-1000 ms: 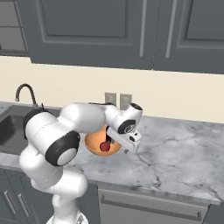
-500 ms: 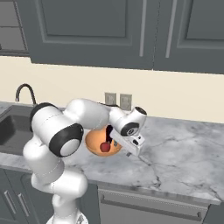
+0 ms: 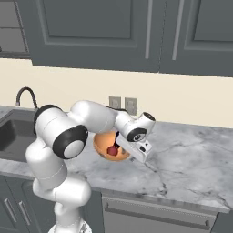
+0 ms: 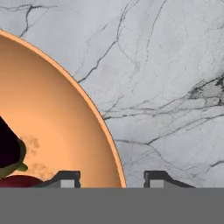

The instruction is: Dump the eggplant and apple from the bowl so the bowl can be washed. Place the bowl in the sink after clearing the leftovers.

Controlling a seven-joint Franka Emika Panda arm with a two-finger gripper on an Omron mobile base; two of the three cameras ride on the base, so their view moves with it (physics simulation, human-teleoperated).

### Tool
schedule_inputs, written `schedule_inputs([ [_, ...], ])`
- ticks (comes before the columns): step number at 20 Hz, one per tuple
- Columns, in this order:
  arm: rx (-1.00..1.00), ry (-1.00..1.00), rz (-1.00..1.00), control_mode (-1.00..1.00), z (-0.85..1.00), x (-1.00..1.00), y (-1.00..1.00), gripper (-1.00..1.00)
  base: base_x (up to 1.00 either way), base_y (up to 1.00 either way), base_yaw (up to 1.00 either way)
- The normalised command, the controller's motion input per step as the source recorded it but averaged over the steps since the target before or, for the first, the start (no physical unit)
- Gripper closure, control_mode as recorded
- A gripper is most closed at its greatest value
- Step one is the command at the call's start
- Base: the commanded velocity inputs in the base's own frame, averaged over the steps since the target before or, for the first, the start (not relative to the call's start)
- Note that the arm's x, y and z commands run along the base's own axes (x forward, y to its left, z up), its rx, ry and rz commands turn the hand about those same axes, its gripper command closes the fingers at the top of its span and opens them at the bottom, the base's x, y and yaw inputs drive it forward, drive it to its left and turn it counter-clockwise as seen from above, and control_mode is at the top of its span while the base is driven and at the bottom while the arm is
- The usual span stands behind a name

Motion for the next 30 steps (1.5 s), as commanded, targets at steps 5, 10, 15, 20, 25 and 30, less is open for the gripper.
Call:
schedule_inputs([
  [5,0.0,-0.02,0.0,-1.0,0.01,-0.07,0.0,1.0,0.0,0.0,0.0],
  [10,0.0,-0.19,-0.01,-1.0,0.27,-0.24,0.0,1.0,0.0,0.0,0.0],
  [15,-0.04,-0.16,-0.13,-1.0,0.57,-0.59,-0.05,1.0,0.0,0.0,0.0],
  [20,-0.05,-0.05,-0.24,-1.0,0.59,-0.59,-0.22,1.0,0.0,0.0,0.0],
  [25,-0.19,0.0,-0.3,-1.0,0.49,-0.35,-0.2,1.0,0.0,0.0,0.0],
  [30,-0.29,0.11,-0.32,-1.0,0.31,-0.08,-0.09,1.0,0.0,0.0,0.0],
])
